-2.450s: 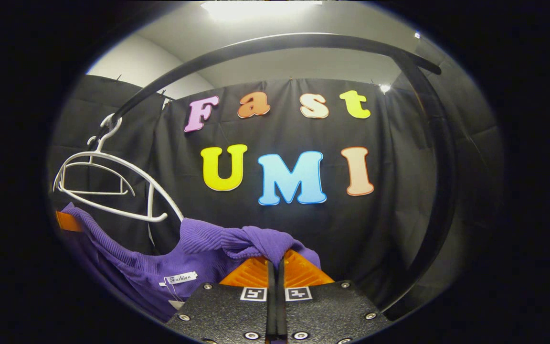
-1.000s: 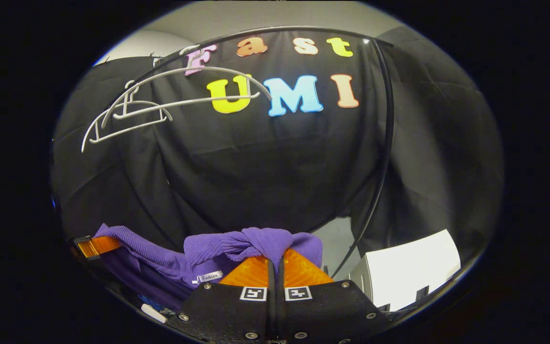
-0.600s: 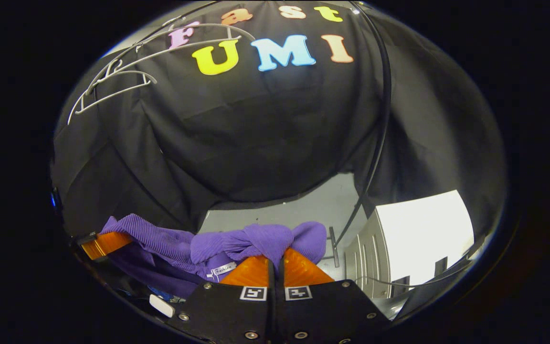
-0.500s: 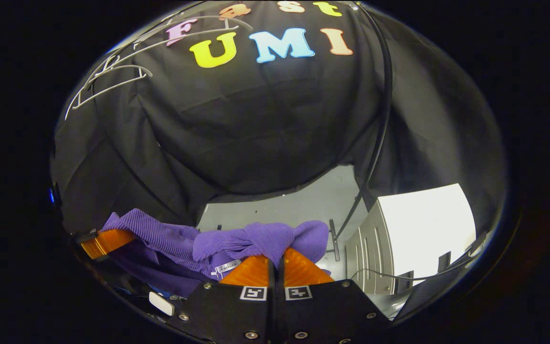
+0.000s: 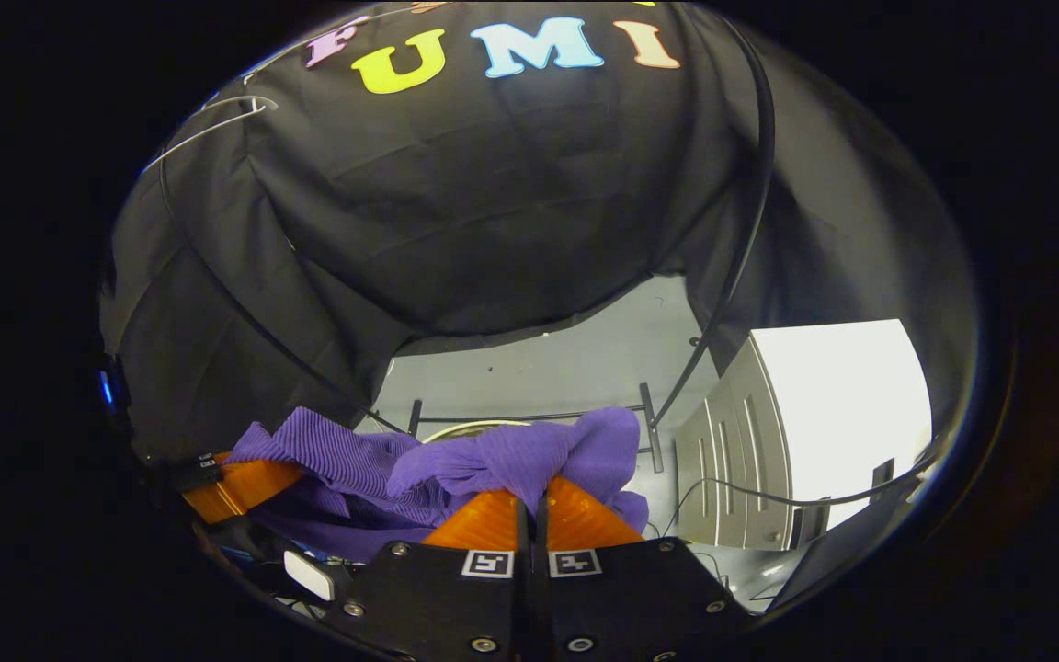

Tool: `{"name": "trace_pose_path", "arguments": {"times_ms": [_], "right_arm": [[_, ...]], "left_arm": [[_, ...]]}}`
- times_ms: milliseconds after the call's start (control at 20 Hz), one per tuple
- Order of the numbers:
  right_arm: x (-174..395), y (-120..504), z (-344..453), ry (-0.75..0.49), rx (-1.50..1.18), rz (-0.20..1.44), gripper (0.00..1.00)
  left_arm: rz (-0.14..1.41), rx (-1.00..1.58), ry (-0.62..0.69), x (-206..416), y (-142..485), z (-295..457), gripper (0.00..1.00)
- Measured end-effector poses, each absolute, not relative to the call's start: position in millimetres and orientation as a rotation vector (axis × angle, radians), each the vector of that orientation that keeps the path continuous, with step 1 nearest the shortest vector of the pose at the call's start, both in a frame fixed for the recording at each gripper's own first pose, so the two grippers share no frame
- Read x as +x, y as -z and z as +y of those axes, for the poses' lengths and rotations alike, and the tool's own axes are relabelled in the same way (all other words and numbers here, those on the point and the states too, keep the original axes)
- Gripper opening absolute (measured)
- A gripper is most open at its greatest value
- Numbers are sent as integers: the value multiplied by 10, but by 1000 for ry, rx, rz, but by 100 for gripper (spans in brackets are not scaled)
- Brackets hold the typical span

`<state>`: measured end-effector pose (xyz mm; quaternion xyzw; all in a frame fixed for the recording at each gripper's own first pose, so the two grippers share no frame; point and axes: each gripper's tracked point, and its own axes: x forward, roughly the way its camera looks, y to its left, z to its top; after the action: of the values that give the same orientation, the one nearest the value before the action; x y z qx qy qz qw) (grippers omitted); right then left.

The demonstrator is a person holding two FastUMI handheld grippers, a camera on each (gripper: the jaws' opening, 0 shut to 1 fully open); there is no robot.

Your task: Grasp the clothes on the hanger with both hands and then place them into the laundry hamper below.

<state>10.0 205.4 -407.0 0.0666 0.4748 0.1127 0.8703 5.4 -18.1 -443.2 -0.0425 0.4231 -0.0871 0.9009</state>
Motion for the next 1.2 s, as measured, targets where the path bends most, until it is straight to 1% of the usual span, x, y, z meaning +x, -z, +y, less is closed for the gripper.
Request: {"name": "trace_pose_path", "arguments": {"times_ms": [200,550,750,1000,1100,1150,1200], "right_arm": [[95,4198,2096,-238,152,1018,0],[5,4260,2202,-264,144,1047,1],[-13,4273,2215,-259,142,1054,2],[11,4301,2219,-247,134,1066,4],[-8,4308,2252,-248,133,1076,7],[-31,4304,2294,-254,142,1080,8],[-44,4291,2333,-261,150,1084,5]], "left_arm": [[894,-95,161,80,4621,-121,4],[904,-96,158,16,4695,-80,3],[911,-93,163,-4,4736,-84,4],[928,-86,128,-22,4801,46,3],[944,-94,110,-68,4860,106,4],[958,-93,90,-89,4889,146,8],[965,-100,78,-136,4927,196,9]]}}
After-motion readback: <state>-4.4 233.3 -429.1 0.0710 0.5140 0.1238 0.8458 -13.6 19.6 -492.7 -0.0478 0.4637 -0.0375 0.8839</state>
